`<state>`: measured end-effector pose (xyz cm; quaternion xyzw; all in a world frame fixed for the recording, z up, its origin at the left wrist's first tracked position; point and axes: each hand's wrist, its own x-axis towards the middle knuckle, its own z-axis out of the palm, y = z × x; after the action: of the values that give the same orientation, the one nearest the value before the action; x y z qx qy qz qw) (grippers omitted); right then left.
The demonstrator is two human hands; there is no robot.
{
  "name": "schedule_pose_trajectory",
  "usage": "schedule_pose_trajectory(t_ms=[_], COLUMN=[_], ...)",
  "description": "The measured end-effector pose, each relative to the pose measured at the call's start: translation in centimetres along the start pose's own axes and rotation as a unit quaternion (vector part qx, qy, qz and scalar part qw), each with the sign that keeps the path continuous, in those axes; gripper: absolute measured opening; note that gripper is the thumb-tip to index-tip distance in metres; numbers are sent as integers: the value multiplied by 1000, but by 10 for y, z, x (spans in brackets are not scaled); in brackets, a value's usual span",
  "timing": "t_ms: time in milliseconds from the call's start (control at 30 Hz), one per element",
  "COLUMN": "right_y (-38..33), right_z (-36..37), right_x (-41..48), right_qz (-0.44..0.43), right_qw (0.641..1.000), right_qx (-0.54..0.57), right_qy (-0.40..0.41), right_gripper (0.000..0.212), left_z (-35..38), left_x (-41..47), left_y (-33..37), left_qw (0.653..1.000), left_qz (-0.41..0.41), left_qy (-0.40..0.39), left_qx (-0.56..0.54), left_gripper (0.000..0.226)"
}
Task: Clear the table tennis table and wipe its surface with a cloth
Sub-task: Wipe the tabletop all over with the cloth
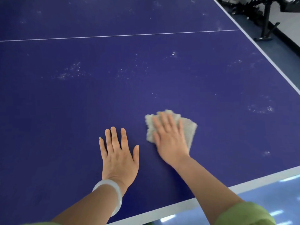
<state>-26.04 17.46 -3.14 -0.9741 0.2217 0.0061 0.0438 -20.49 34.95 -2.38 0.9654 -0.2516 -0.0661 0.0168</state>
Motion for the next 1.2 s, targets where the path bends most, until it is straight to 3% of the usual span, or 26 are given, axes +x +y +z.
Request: schedule_pose_trajectory(t_ms=[67, 133, 167, 233, 300, 367, 433, 600, 700, 767, 833, 900, 933, 1000, 1067, 1133, 1200], right_y=[0, 40, 66, 125, 159, 144, 94, -38, -15, 31, 73, 76, 62, 21, -13, -2, 38], right_z=[-3, -9, -12, -22, -31, -31, -22, 3, 3, -2, -8, -9, -9, -6, 2, 5, 3], right_x=[9, 26, 33, 41, 35, 29, 19, -69, -104, -104, -100, -99, -100, -113, -140, -160, -164], right_qz=[-109, -106, -57, 125, 331, 420, 383, 107, -32, 47, 212, 323, 334, 251, 64, -68, -41], right_qw=[993, 994, 998, 992, 942, 904, 919, 993, 999, 999, 976, 944, 940, 967, 998, 997, 999], right_qx=[10, 5, -1, 4, 48, 83, 90, 44, 23, 12, 38, 66, 58, 29, 24, 15, 14], right_qy=[-38, -35, -24, 10, 21, 11, 15, 14, -16, -6, 8, 22, 30, 41, 11, -13, -3], right_gripper=[61, 61, 60, 57, 55, 56, 57, 58, 57, 58, 55, 54, 54, 58, 58, 57, 55], left_z=[0, 1, 1, 2, 3, 3, 4, 6, 6, 6, 6, 5, 5, 4, 4, 6, 7], left_x=[0, 1, 1, 1, 2, 2, 2, 1, 0, 0, 0, 0, -1, 0, -1, 0, 0], left_y=[0, 0, 0, 1, 1, 0, 0, 0, -1, 0, 0, 0, 0, -1, -2, -2, -2], left_qw=[1000, 1000, 1000, 1000, 1000, 1000, 1000, 1000, 1000, 1000, 1000, 1000, 1000, 1000, 1000, 999, 999], left_qz=[1, 1, 2, 2, 0, -1, 0, -1, 1, 1, 0, 0, 0, -1, -2, -1, 1], left_qy=[4, 6, 5, 2, 3, -1, 1, 15, 21, 18, 17, 18, 18, 20, 27, 31, 34], left_qx=[-2, -5, -6, -5, 2, 7, 8, -1, -1, 5, 7, 4, 5, 6, -6, -19, -22], left_gripper=[76, 77, 77, 77, 77, 77, 77, 70, 69, 72, 71, 70, 71, 74, 74, 73, 73])
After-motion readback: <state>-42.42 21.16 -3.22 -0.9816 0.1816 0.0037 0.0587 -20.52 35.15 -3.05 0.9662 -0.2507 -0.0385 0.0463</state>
